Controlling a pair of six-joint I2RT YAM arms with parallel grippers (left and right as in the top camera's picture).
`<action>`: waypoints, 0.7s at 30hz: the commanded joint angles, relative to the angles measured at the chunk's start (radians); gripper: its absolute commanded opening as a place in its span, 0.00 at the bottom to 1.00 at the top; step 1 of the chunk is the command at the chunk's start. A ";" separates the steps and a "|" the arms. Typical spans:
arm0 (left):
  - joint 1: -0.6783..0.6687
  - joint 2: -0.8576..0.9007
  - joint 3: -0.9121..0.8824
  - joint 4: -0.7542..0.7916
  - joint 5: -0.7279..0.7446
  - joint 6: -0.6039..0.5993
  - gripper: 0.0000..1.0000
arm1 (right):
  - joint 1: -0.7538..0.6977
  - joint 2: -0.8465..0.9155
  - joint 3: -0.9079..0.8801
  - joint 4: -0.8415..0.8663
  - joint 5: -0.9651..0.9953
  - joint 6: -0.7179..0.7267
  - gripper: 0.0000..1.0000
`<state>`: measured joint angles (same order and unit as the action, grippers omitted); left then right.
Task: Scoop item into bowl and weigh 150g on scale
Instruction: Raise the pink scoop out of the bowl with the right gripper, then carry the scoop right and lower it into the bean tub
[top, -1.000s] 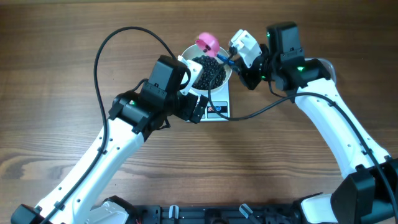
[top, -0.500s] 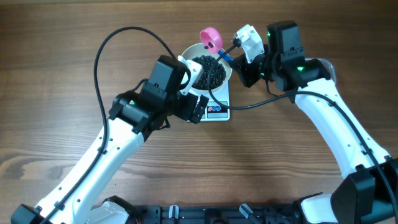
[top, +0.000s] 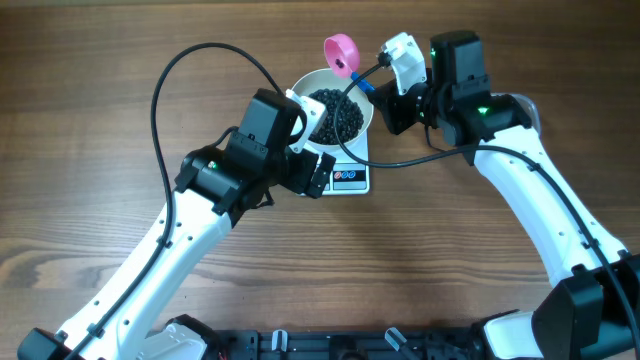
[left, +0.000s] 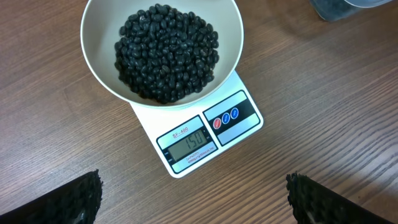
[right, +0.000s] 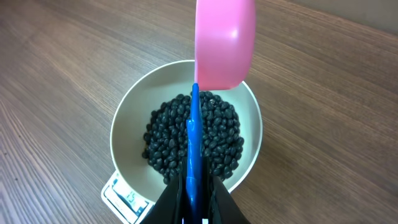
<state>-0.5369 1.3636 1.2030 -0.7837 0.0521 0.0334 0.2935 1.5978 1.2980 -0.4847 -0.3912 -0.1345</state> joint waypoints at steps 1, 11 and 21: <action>-0.004 0.006 -0.006 0.003 0.014 0.015 1.00 | -0.003 -0.034 0.000 0.006 -0.006 0.065 0.04; -0.004 0.006 -0.006 0.003 0.015 0.015 1.00 | -0.170 -0.139 0.000 0.005 -0.133 0.195 0.04; -0.004 0.006 -0.006 0.003 0.014 0.015 1.00 | -0.500 -0.145 0.000 -0.111 -0.251 0.290 0.04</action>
<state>-0.5369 1.3636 1.2030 -0.7830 0.0521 0.0334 -0.1295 1.4673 1.2984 -0.5579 -0.6147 0.1387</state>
